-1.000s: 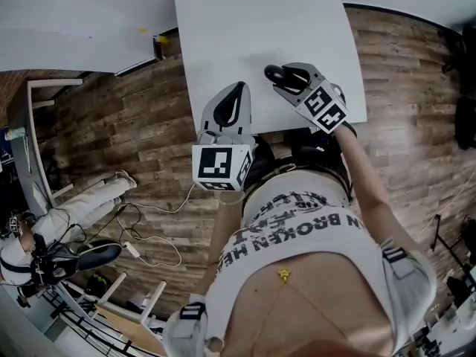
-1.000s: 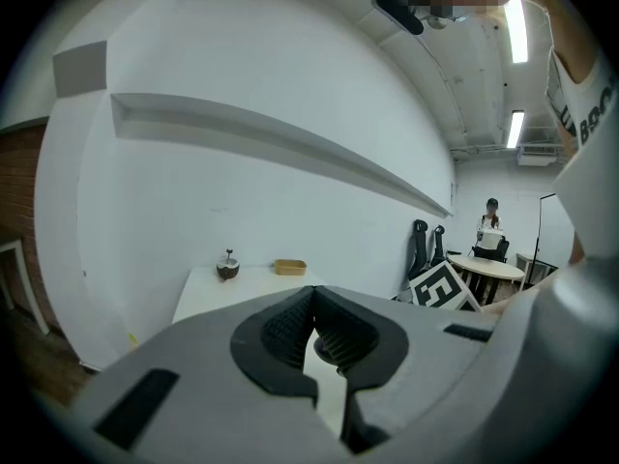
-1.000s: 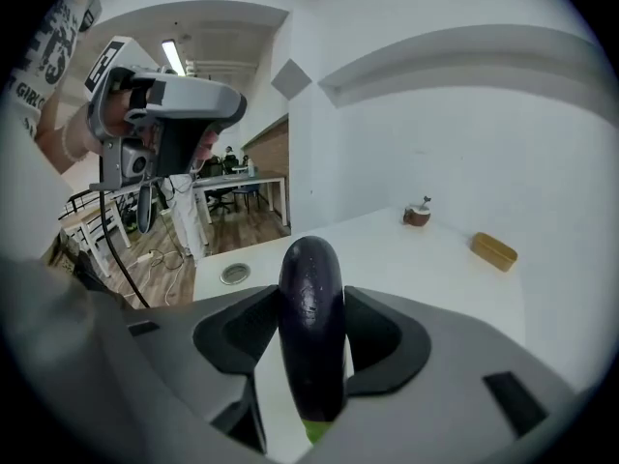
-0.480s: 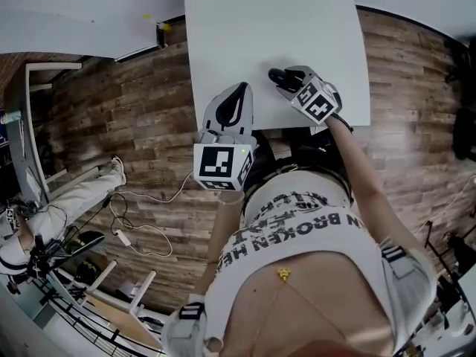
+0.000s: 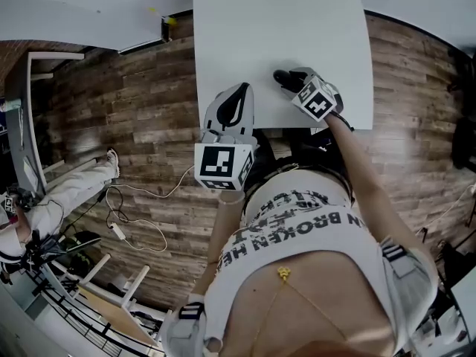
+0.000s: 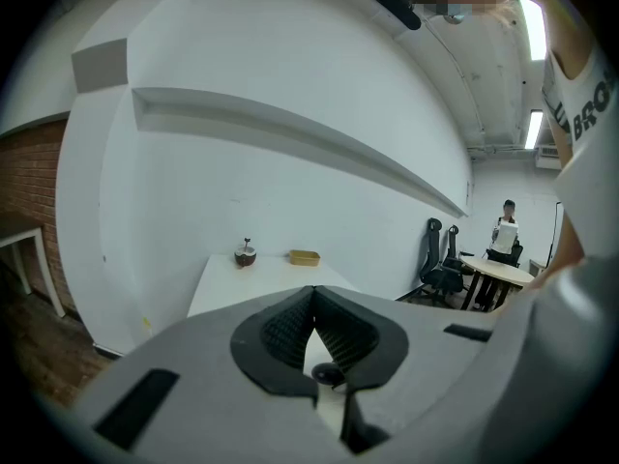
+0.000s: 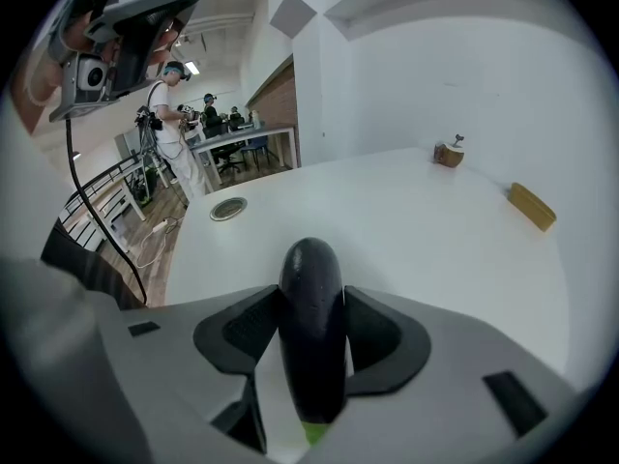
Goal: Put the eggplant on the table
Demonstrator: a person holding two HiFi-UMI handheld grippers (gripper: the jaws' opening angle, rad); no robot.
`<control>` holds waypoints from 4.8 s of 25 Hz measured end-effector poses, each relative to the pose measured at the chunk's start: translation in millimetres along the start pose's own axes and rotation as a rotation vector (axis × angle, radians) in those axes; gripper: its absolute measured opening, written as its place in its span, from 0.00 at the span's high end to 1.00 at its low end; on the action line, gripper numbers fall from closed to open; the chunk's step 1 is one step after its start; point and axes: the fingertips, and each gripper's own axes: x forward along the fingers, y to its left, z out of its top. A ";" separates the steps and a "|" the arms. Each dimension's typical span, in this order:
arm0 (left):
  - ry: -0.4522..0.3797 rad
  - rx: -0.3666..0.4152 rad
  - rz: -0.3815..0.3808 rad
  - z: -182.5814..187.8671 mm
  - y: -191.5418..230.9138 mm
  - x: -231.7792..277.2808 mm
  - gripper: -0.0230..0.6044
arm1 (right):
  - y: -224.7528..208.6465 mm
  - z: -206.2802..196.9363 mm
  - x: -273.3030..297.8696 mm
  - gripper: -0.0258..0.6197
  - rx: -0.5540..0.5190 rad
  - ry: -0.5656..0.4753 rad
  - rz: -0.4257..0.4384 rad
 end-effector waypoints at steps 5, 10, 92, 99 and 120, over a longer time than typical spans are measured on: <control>-0.003 -0.002 0.011 0.4 -0.2 -3.9 0.96 | 2.0 -6.7 2.7 0.63 -0.012 0.022 0.005; -0.001 -0.003 0.021 -1.4 1.0 -6.9 0.96 | 1.0 -10.2 3.8 0.63 -0.003 0.020 0.006; -0.012 0.017 -0.023 -7.8 -26.2 -23.2 0.96 | 6.1 26.8 -66.2 0.82 -0.055 -0.093 -0.057; -0.003 0.025 -0.054 -9.2 -37.6 -18.6 0.96 | 7.8 23.1 -83.7 0.95 -0.036 -0.129 -0.070; 0.009 0.030 -0.193 -9.4 -91.1 8.0 0.96 | 32.5 72.0 -195.0 0.95 -0.102 -0.510 -0.067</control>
